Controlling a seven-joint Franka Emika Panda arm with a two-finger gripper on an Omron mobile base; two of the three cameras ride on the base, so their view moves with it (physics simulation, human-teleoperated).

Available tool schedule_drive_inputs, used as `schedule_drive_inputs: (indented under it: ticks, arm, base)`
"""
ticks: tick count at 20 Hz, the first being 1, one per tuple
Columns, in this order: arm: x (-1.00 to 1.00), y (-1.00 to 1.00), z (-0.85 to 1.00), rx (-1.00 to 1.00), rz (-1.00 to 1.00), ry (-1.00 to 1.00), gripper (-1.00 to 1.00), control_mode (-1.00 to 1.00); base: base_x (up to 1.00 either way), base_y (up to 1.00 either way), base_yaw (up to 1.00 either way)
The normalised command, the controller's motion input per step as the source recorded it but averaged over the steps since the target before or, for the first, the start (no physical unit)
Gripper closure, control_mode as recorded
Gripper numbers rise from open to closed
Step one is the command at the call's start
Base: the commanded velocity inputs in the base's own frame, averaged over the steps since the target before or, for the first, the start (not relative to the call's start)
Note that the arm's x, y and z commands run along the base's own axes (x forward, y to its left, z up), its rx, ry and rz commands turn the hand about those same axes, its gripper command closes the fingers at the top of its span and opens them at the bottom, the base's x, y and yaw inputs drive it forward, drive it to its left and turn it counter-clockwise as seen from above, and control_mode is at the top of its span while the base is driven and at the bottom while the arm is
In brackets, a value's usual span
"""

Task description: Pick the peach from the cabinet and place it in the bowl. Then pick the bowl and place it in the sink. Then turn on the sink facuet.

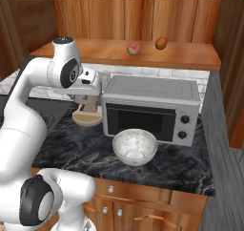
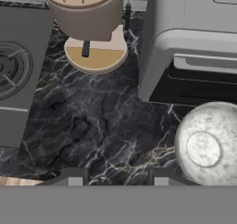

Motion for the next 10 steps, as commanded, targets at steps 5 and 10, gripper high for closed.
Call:
schedule_drive_inputs:
  ticks: [5, 10]
  arm:
    - [0.0, -0.2, 0.0, 0.03, 0.0, 0.0, -1.0, -1.0]
    - [-0.11, -0.32, 0.36, 0.0, -0.08, -0.24, -1.0, -1.0]
  base:
    - [0.0, 0.0, 0.0]
    - [0.0, 0.0, 0.0]
